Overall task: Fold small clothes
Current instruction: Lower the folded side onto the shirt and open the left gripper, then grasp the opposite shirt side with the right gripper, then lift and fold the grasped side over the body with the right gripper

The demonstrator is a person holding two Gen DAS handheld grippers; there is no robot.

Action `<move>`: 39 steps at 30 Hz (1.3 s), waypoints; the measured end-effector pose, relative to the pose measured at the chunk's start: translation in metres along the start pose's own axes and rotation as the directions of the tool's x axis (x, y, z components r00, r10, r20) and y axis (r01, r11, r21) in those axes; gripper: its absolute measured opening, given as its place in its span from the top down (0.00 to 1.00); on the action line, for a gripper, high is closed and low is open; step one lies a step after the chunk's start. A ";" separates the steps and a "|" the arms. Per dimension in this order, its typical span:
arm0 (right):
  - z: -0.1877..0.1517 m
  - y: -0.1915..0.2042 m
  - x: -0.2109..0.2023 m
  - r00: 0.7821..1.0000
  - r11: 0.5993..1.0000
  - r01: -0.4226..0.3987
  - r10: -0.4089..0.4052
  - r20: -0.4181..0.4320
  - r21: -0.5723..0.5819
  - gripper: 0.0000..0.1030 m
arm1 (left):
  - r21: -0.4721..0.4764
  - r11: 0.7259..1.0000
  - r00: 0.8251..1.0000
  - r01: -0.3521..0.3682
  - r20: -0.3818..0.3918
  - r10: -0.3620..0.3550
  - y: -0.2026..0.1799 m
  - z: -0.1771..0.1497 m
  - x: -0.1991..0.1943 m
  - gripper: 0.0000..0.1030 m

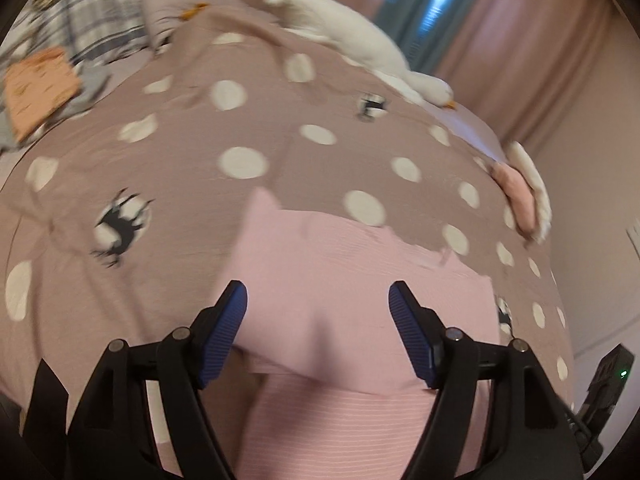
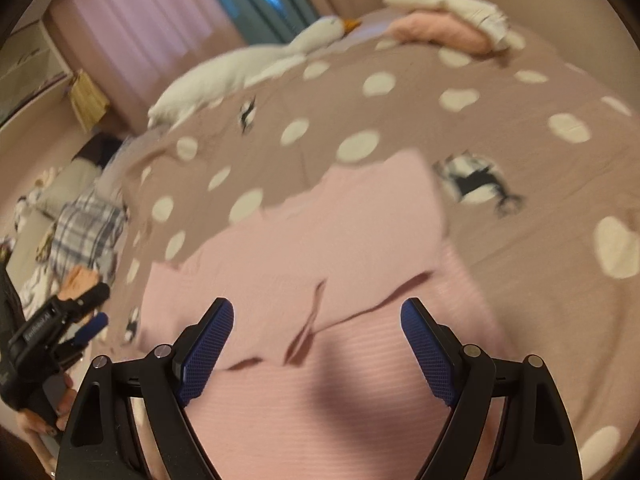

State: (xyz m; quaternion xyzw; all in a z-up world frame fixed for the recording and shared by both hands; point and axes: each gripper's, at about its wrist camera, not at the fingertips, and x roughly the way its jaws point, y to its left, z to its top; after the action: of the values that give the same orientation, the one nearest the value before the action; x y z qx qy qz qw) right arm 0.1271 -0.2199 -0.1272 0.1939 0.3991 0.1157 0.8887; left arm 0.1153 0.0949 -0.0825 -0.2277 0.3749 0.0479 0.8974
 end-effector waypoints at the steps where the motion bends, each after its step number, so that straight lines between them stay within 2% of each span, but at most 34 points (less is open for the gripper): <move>1: -0.002 0.004 0.008 1.000 1.000 0.002 -0.003 -0.024 -0.010 0.17 | -0.020 1.000 1.000 -0.008 0.000 0.008 0.008 -0.001 -0.001 0.28; 4: -0.007 0.013 0.028 0.997 1.000 0.001 -0.003 -0.078 -0.030 0.18 | -0.047 0.998 0.999 -0.035 0.008 0.035 0.024 -0.005 -0.001 0.29; 7: -0.012 0.016 0.044 0.992 1.000 0.016 -0.017 -0.123 -0.009 0.29 | -0.052 0.992 0.993 -0.111 0.028 0.113 0.036 -0.011 -0.001 0.29; 8: -0.014 0.017 0.047 0.991 0.999 0.040 -0.040 -0.131 -0.002 0.30 | -0.056 0.990 0.991 -0.129 0.026 0.131 0.039 -0.013 0.000 0.29; 11: -0.019 0.020 0.055 0.987 0.999 0.036 -0.038 -0.158 -0.013 0.38 | -0.059 0.990 0.991 -0.130 0.011 0.130 0.045 -0.016 0.005 0.29; 14: -0.022 0.022 0.061 0.982 0.999 0.025 -0.028 -0.188 -0.020 0.57 | -0.065 0.990 0.992 -0.122 0.008 0.123 0.047 -0.018 0.005 0.29; 15: -0.023 0.024 0.061 0.981 0.999 0.040 -0.046 -0.188 -0.035 0.69 | -0.062 0.991 0.992 -0.121 0.011 0.122 0.047 -0.018 0.004 0.29; 17: -0.023 0.029 0.056 0.981 0.994 0.069 -0.083 -0.173 -0.088 0.83 | -0.055 0.991 0.993 -0.118 0.014 0.119 0.045 -0.018 0.003 0.29; 18: -0.021 0.031 0.051 0.985 0.992 0.068 -0.084 -0.154 -0.106 0.93 | -0.053 0.992 0.993 -0.116 0.014 0.117 0.045 -0.018 0.003 0.29; 22: -0.010 0.036 0.026 0.995 0.992 0.008 -0.020 -0.098 -0.123 0.93 | -0.042 0.992 0.993 -0.119 0.017 0.120 0.042 -0.019 0.003 0.29; 27: 0.009 0.054 0.003 0.999 0.979 -0.009 0.002 -0.034 -0.203 0.93 | -0.029 0.994 0.994 -0.108 0.020 0.109 0.037 -0.018 0.002 0.29; 34: 0.052 0.081 -0.014 0.998 0.958 0.020 -0.003 0.061 -0.287 0.94 | -0.022 0.991 0.991 -0.129 0.025 0.130 0.037 -0.014 0.001 0.29; 39: 0.073 0.094 -0.032 0.989 0.941 0.059 -0.012 0.144 -0.332 0.94 | -0.003 0.992 0.992 -0.127 0.022 0.127 0.032 -0.011 0.002 0.29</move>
State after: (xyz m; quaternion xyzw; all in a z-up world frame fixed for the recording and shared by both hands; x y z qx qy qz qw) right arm 0.1566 -0.1654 -0.0202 0.0404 0.3137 0.1518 0.9364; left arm 0.1009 0.1183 -0.1025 -0.2036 0.3788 0.1079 0.8963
